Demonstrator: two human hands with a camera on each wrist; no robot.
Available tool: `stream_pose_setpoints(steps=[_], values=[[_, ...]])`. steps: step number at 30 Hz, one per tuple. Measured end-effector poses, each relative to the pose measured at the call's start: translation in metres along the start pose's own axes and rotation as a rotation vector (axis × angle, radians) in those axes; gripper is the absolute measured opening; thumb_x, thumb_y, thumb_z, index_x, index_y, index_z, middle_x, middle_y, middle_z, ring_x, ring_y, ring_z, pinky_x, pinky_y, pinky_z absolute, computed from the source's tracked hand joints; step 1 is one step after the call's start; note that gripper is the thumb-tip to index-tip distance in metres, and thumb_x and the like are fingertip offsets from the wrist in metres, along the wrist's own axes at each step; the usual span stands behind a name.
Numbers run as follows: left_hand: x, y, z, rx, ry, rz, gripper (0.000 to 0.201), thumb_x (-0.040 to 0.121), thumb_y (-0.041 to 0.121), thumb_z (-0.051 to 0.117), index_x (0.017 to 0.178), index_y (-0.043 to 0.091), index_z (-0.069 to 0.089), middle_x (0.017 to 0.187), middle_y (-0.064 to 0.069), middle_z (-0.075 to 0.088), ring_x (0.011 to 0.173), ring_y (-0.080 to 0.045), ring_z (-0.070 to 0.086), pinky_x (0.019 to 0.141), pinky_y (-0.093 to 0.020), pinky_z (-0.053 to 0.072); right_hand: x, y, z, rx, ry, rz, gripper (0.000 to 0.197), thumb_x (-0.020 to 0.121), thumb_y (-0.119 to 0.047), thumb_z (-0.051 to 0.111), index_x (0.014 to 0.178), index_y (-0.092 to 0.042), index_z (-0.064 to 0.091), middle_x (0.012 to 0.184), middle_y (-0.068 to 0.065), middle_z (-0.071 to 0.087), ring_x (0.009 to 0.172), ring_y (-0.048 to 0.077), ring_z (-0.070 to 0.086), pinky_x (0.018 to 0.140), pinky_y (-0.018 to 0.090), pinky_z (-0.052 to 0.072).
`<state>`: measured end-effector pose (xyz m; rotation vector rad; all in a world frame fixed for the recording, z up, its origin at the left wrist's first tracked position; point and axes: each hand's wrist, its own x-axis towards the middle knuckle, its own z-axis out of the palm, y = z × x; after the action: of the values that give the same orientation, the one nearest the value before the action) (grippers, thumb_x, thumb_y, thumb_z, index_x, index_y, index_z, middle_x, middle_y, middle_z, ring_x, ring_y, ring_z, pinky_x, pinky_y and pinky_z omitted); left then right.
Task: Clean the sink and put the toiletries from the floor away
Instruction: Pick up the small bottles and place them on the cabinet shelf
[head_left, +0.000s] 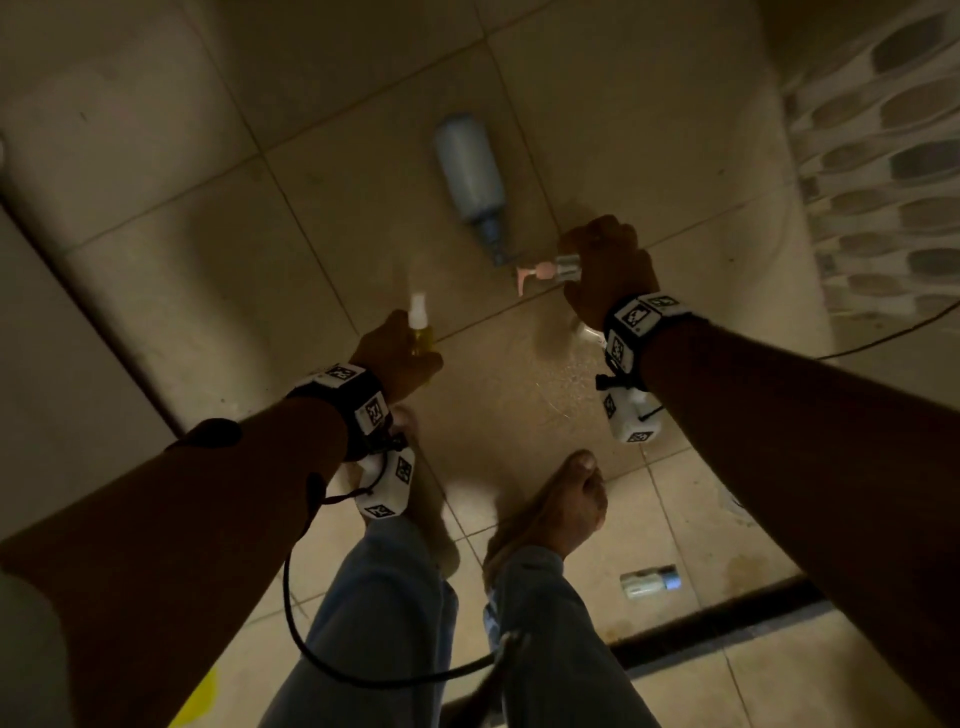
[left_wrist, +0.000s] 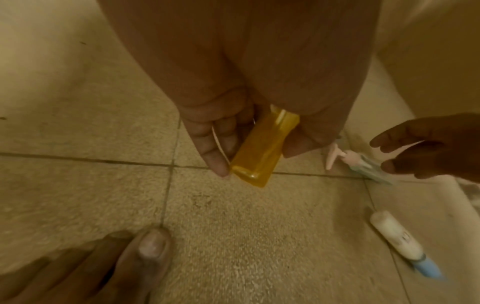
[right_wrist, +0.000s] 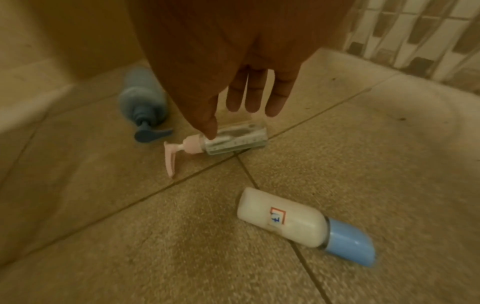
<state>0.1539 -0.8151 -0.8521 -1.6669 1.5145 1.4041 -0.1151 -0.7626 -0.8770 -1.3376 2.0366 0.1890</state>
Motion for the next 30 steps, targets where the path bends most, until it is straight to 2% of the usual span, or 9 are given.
stream_pose_setpoints(steps=[7,12,14,17,19,21,24,26,30], values=[[-0.001,-0.021,0.0,-0.284,0.03,-0.05,0.029,0.083,0.026,0.064,0.109,0.018,0.054,0.102,-0.014,0.068,0.088,-0.032,0.067,0.082,-0.049,0.057,0.006,0.004,0.023,-0.222,-0.116,0.055,0.044,0.097,-0.03,0.053,0.14,-0.02,0.048,0.142,0.012,0.041,0.129,0.036,0.041,0.102,0.054,0.038],[-0.015,-0.015,0.008,-0.499,0.015,-0.078,0.017,0.094,0.019,0.057,0.11,0.018,0.053,0.094,-0.006,0.063,0.083,-0.021,0.064,0.068,-0.036,0.055,-0.021,0.005,0.011,0.31,0.0,0.13,0.046,0.086,-0.029,0.071,0.128,-0.015,0.058,0.124,0.012,0.058,0.115,0.032,0.056,0.096,0.04,0.048],[-0.03,-0.003,0.005,-0.593,0.03,-0.083,0.016,0.096,0.016,0.055,0.112,0.017,0.053,0.09,-0.006,0.061,0.079,-0.02,0.061,0.065,-0.035,0.054,-0.043,-0.005,-0.011,0.613,0.056,0.23,0.04,0.085,-0.029,0.072,0.123,-0.02,0.062,0.116,0.004,0.065,0.105,0.024,0.062,0.092,0.04,0.053],[-0.063,0.023,-0.01,-0.746,0.025,-0.03,0.007,0.1,0.013,0.052,0.103,0.019,0.053,0.084,-0.005,0.057,0.072,-0.018,0.057,0.065,-0.034,0.051,-0.082,-0.027,-0.059,1.007,0.076,0.288,0.025,0.086,-0.029,0.066,0.111,-0.027,0.068,0.102,-0.006,0.067,0.099,0.021,0.065,0.092,0.047,0.056],[-0.1,0.046,-0.027,-0.805,0.02,0.001,0.005,0.1,0.027,0.054,0.1,0.022,0.054,0.081,-0.002,0.058,0.069,-0.015,0.057,0.065,-0.034,0.051,-0.116,-0.046,-0.1,1.227,0.112,0.301,0.014,0.091,-0.023,0.06,0.102,-0.022,0.068,0.092,-0.005,0.062,0.086,0.019,0.063,0.084,0.045,0.057],[-0.143,0.075,-0.051,-0.876,-0.017,0.012,0.032,0.096,0.055,0.051,0.101,0.024,0.057,0.076,0.002,0.059,0.068,-0.013,0.057,0.067,-0.034,0.053,-0.151,-0.066,-0.148,1.464,0.101,0.323,0.011,0.097,-0.02,0.053,0.095,-0.019,0.064,0.083,-0.001,0.054,0.07,0.018,0.056,0.071,0.04,0.057],[-0.213,0.115,-0.095,-1.033,-0.113,0.017,0.068,0.076,0.086,0.035,0.092,0.026,0.063,0.074,0.004,0.061,0.07,-0.015,0.057,0.069,-0.035,0.049,-0.205,-0.095,-0.217,1.81,-0.005,0.305,0.018,0.101,-0.025,0.047,0.089,-0.02,0.059,0.081,0.0,0.054,0.072,0.02,0.058,0.071,0.042,0.054],[-0.267,0.148,-0.131,-1.079,-0.13,0.045,0.079,0.067,0.092,0.028,0.083,0.024,0.064,0.075,0.001,0.062,0.07,-0.017,0.056,0.068,-0.034,0.048,-0.242,-0.112,-0.272,1.969,-0.071,0.226,0.02,0.101,-0.029,0.045,0.091,-0.021,0.06,0.088,0.002,0.059,0.079,0.024,0.061,0.074,0.043,0.053],[-0.393,0.214,-0.199,-1.041,-0.115,0.194,0.084,0.078,0.089,0.016,0.073,0.02,0.064,0.072,-0.003,0.061,0.068,-0.018,0.055,0.066,-0.033,0.045,-0.323,-0.149,-0.379,2.113,-0.078,0.124,0.024,0.091,-0.039,0.059,0.097,-0.016,0.065,0.086,0.005,0.056,0.077,0.024,0.054,0.077,0.041,0.046]])
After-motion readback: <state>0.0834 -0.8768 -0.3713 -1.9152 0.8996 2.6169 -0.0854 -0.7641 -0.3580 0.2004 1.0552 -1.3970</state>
